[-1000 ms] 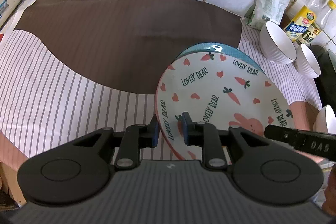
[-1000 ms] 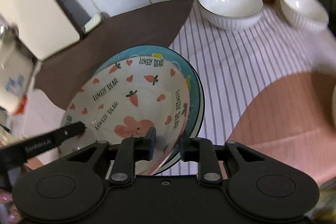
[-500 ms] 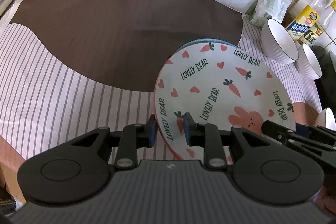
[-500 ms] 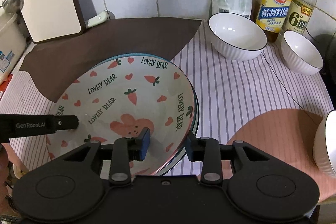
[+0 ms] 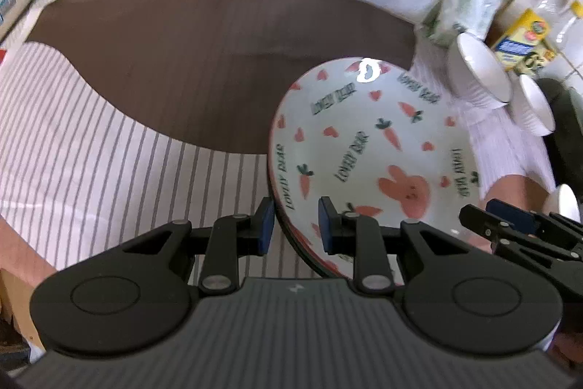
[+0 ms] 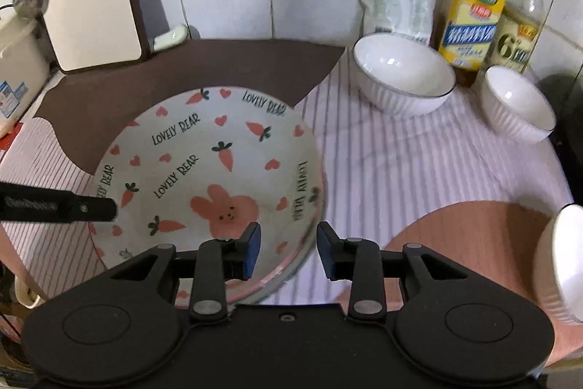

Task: Organize plates and bowls
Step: 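Open both grippers and move them toward the white bowls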

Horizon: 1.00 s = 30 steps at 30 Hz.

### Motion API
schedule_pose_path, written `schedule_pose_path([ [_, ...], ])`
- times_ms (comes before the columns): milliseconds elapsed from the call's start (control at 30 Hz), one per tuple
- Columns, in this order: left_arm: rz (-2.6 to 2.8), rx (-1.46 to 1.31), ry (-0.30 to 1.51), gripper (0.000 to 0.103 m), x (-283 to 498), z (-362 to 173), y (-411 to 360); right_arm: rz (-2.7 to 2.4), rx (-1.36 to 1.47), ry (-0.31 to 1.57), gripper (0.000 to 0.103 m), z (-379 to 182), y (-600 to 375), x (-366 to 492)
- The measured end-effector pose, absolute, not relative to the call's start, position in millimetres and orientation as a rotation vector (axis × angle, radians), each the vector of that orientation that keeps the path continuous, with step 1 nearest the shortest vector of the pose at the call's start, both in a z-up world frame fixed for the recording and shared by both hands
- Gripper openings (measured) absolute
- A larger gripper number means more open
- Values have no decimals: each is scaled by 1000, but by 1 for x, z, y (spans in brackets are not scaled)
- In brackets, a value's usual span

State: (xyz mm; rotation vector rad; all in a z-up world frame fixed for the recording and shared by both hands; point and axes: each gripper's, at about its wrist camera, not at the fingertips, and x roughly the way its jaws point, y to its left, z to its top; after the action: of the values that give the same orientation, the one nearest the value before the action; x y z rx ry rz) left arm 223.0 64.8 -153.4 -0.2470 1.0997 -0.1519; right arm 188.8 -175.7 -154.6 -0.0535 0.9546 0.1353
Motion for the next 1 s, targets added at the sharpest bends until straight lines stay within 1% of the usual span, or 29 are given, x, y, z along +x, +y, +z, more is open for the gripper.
schedule_pose_path([
  [133, -173, -232, 1067, 24, 208, -129, 60, 168, -66, 873, 40, -136, -199, 168],
  [200, -187, -220, 1041, 24, 202, -115, 53, 184, -60, 823, 41, -124, -212, 156],
  [267, -199, -208, 1019, 27, 194, -103, 43, 198, -54, 779, 47, -114, -224, 144],
  [333, -218, -201, 1004, 29, 188, -92, 32, 196, -62, 736, 48, -106, -235, 130],
  [367, -229, -196, 997, 30, 186, -87, 26, 193, -65, 711, 51, -103, -241, 123],
  [467, -257, -135, 968, 30, 174, -74, 1, 187, -60, 641, 58, -98, -260, 103],
  [600, -330, -97, 934, 32, 159, -62, -30, 159, -74, 587, 64, -100, -281, 81],
  [700, -379, -68, 916, 36, 150, -59, -55, 134, -102, 585, 66, -106, -295, 67],
  [800, -428, -54, 910, 41, 146, -60, -78, 84, -100, 580, 69, -115, -312, 53],
  [867, -457, -58, 912, 41, 147, -62, -93, 46, -105, 584, 73, -121, -321, 49],
  [1000, -517, -94, 918, 44, 150, -71, -121, -48, -128, 602, 75, -140, -339, 49],
])
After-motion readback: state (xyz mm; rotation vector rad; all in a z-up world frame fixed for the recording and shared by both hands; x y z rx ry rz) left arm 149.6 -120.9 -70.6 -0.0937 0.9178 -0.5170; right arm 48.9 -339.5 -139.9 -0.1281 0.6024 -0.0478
